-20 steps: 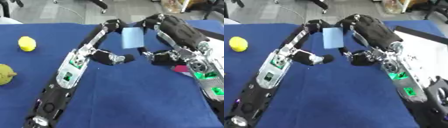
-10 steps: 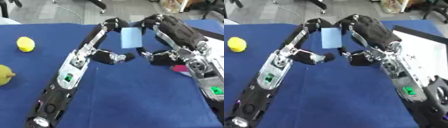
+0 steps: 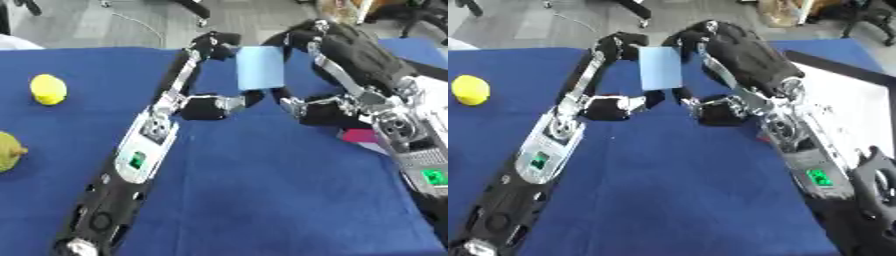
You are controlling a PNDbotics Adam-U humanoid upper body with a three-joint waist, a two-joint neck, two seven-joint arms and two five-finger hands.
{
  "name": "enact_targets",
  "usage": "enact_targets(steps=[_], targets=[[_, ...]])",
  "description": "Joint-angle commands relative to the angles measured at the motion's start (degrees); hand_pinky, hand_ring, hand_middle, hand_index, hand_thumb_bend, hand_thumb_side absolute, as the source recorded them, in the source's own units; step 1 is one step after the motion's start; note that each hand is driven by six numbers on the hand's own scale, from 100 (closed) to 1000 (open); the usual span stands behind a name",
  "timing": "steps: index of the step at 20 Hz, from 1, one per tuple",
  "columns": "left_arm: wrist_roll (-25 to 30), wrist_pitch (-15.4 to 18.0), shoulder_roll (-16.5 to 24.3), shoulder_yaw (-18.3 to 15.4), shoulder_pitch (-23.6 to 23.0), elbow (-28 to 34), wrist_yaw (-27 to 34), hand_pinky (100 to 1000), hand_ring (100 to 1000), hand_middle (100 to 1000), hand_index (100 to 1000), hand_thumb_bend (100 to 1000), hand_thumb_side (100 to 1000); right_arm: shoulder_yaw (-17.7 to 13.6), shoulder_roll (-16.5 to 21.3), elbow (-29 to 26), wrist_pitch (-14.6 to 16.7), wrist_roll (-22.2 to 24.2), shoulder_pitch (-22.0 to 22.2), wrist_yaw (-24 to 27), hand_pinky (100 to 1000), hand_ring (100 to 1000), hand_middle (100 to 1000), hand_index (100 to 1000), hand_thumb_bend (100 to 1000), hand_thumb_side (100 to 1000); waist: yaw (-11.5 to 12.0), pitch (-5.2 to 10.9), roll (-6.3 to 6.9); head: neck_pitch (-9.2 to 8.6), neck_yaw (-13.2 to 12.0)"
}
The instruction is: Pick up the objects with one hand, pass them to the other hand, and then place them into the box on the other side of the table.
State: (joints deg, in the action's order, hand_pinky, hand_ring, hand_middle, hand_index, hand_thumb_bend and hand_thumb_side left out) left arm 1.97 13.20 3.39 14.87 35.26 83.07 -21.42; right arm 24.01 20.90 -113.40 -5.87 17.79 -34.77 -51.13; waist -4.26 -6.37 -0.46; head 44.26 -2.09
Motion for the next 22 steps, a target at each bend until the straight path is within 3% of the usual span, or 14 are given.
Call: enact_targets(steps=[1,8,14,17,19,22], targets=[[-0.1,0.3,-0.2,-0.3,0.7,0.7,0.4,762,708,735,822,656,461,-0.8,0.6,-1.2,-0.1,-0.4,-0.7,0.2,689,775,540,402,100,100,0.0,-0.46,-0.5,-0.14,0.3],[0.5,0.4,0.2,-1.0,0.2,0.0,-0.3,762,708,734,823,652,467,-2.7,0.6,-1.2,-0.7,-2.6,-0.5,0.2,656,771,537,404,100,100,-0.1,-0.41,-0.51,-0.14,0.4],[-0.2,0.2,2.1,-2.5,-2.2,-1.1,-1.9,762,707,731,821,644,476,-9.7,2.8,-1.2,-2.0,-9.0,-0.3,1.8,603,770,531,422,100,100,-0.3,-0.27,-0.32,-0.14,1.5],[-1.0,-0.1,3.2,-3.4,-3.4,-0.9,-2.1,760,706,730,819,640,482,-14.9,5.4,-1.2,-4.6,-13.4,1.1,4.2,572,777,525,428,100,100,-0.3,-0.2,-0.23,-0.14,2.3],[-1.9,-0.6,4.1,-4.5,-4.8,-0.8,-2.3,760,705,728,817,639,483,-20.1,8.3,-1.2,-9.1,-16.9,3.4,5.4,552,785,518,433,100,100,-0.3,-0.18,-0.22,-0.14,3.0],[-3.2,-0.8,5.2,-5.8,-6.5,0.5,-2.2,759,704,727,816,637,480,-24.2,11.9,0.1,-16.2,-20.0,6.8,6.9,528,799,511,443,100,126,-0.2,-0.27,-0.16,-0.14,3.9]])
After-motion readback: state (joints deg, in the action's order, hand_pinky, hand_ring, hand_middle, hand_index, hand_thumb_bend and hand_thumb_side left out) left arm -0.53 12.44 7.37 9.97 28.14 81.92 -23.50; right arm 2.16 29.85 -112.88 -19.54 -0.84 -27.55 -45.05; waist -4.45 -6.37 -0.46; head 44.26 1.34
